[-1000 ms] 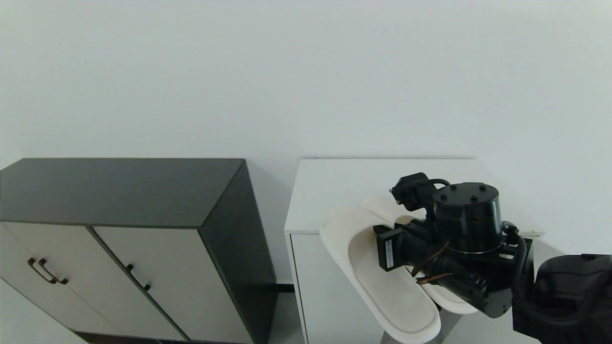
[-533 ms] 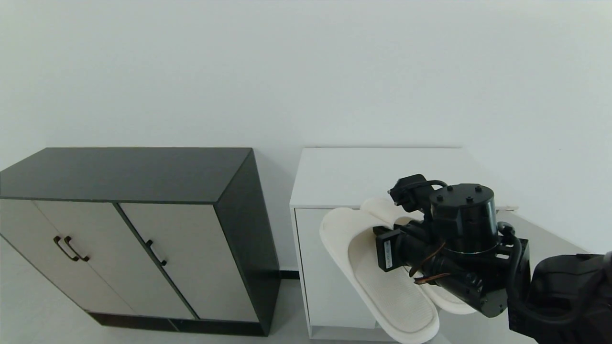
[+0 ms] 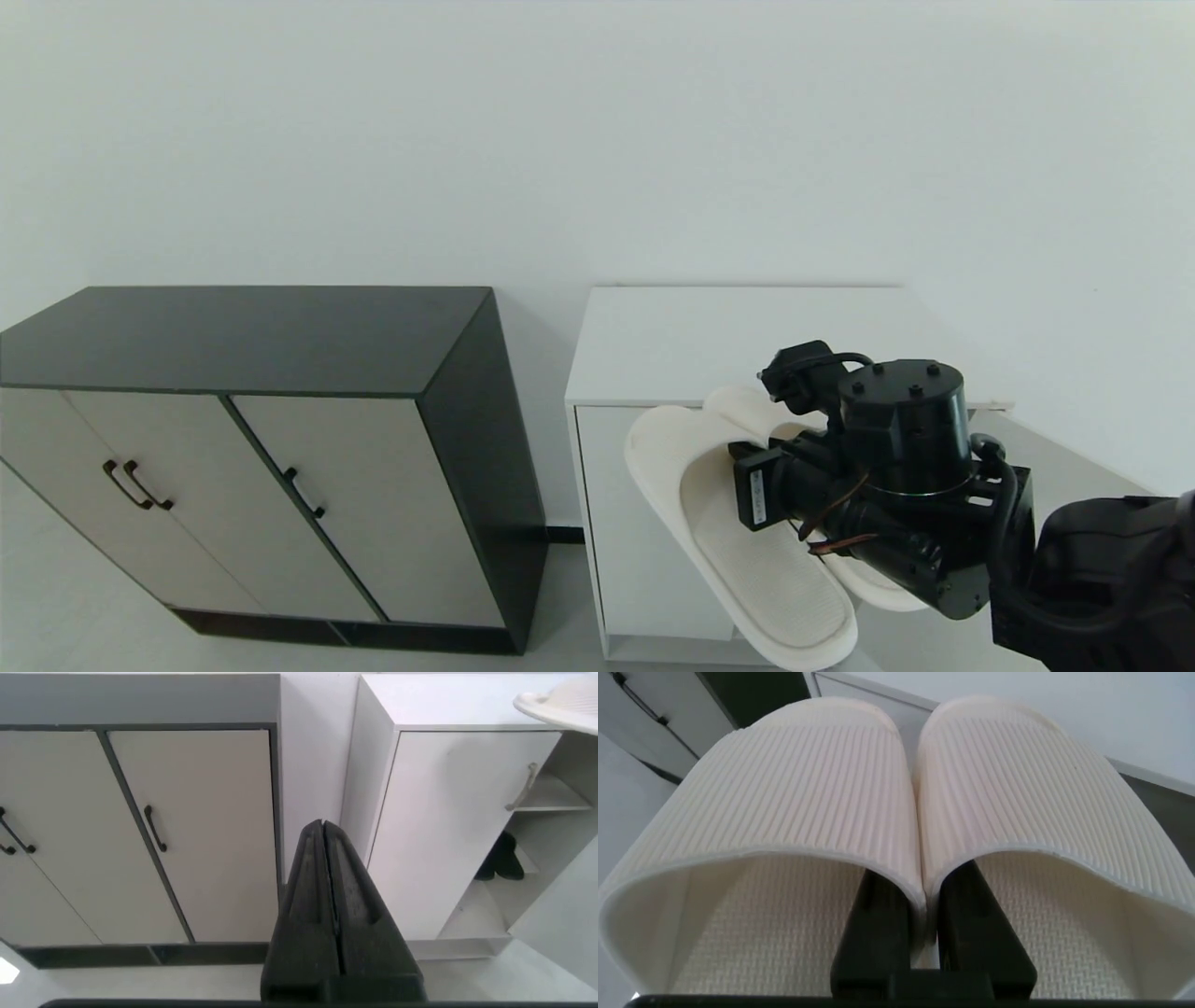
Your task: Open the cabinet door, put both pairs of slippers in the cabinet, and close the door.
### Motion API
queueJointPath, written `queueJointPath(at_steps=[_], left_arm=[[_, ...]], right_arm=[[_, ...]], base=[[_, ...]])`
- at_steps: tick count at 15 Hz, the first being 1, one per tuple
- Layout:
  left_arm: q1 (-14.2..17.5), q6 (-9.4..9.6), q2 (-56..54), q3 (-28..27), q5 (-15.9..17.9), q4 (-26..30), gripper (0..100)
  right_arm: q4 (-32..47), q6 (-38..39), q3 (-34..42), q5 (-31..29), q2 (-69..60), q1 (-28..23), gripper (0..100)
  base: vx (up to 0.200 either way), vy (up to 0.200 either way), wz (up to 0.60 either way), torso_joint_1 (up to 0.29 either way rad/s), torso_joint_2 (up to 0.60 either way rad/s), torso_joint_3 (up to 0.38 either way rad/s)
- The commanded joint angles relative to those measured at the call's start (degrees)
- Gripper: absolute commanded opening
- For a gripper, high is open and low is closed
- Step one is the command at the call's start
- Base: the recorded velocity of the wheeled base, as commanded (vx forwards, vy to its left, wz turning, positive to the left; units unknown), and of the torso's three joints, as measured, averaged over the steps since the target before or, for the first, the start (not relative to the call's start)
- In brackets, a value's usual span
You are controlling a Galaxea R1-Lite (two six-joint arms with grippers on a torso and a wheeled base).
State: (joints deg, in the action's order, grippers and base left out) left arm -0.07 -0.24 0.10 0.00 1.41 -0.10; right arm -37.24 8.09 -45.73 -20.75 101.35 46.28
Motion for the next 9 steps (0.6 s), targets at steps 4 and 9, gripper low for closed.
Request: queueJointPath(at_steps=[4,9], left_arm=[[-0.01,-0.02,-0.01,0.0,-0.01,0.01,0],[-0.01,-0.11,-0.01,0.0,-0.01,0.01,0]], right_arm=[[-0.02,-0.01,0.02,0.01,0.16,0.13,0],[-2.4,-0.1,1.08,0.01,0.34,0.13,0]], base=[[0.0,-0.2,0.0,-0.004,0.01,0.002],[0.0,-0.2,0.0,0.004,0.0,0.0]])
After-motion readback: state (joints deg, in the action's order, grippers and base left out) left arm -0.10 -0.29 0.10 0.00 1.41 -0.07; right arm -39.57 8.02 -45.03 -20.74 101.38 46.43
